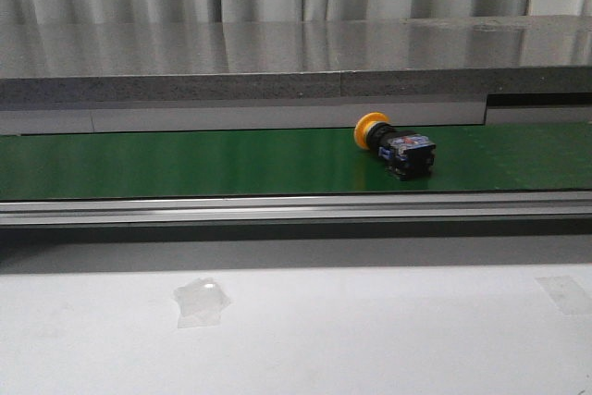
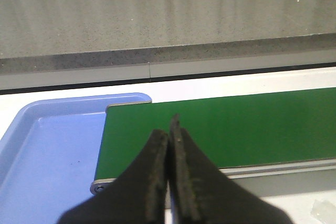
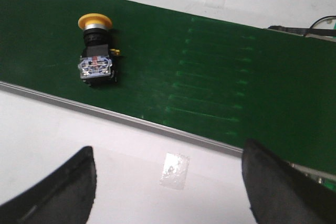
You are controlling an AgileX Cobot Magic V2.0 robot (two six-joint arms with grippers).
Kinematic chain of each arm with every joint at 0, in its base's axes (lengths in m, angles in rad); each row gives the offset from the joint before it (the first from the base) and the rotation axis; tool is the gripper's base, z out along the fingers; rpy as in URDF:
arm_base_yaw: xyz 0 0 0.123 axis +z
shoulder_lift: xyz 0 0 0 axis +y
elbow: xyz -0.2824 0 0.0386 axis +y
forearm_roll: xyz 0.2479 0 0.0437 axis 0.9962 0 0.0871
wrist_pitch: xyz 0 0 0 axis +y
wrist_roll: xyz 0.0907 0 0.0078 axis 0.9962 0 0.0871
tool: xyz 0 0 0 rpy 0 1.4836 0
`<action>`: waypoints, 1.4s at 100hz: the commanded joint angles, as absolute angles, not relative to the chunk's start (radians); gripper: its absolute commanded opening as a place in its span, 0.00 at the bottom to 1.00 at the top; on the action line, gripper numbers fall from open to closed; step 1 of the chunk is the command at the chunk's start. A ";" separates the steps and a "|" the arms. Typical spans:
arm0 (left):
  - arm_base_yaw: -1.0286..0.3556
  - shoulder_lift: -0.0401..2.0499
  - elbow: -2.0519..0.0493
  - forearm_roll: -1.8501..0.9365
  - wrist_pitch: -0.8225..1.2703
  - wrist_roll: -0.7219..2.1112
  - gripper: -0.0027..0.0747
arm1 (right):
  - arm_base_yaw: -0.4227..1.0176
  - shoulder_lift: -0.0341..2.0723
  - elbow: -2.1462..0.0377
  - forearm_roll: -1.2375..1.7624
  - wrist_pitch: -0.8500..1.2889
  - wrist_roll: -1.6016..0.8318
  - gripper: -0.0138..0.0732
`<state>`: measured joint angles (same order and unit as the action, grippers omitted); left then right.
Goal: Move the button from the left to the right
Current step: 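Lower the open right gripper onto the button on the belt, then grasp the button with the right gripper and lift it off the belt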
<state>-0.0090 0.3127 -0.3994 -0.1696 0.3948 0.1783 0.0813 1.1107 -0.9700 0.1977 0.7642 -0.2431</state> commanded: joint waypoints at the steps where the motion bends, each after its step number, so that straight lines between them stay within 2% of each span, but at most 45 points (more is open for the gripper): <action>1: -0.015 0.320 -0.427 -0.186 0.315 0.178 0.01 | 0.078 1.178 -1.048 0.216 0.730 -0.297 0.82; 48: -0.015 0.320 -0.427 -0.186 0.315 0.178 0.01 | 0.170 1.496 -1.220 0.218 0.689 -0.404 0.82; 114: -0.015 0.320 -0.427 -0.186 0.315 0.178 0.01 | 0.182 1.701 -1.266 0.140 0.697 -0.428 0.81; 124: -0.015 0.320 -0.427 -0.186 0.315 0.178 0.01 | 0.182 1.713 -1.266 0.140 0.698 -0.421 0.74; 140: -0.015 0.320 -0.427 -0.186 0.315 0.178 0.01 | 0.182 1.714 -1.266 0.140 0.716 -0.413 0.51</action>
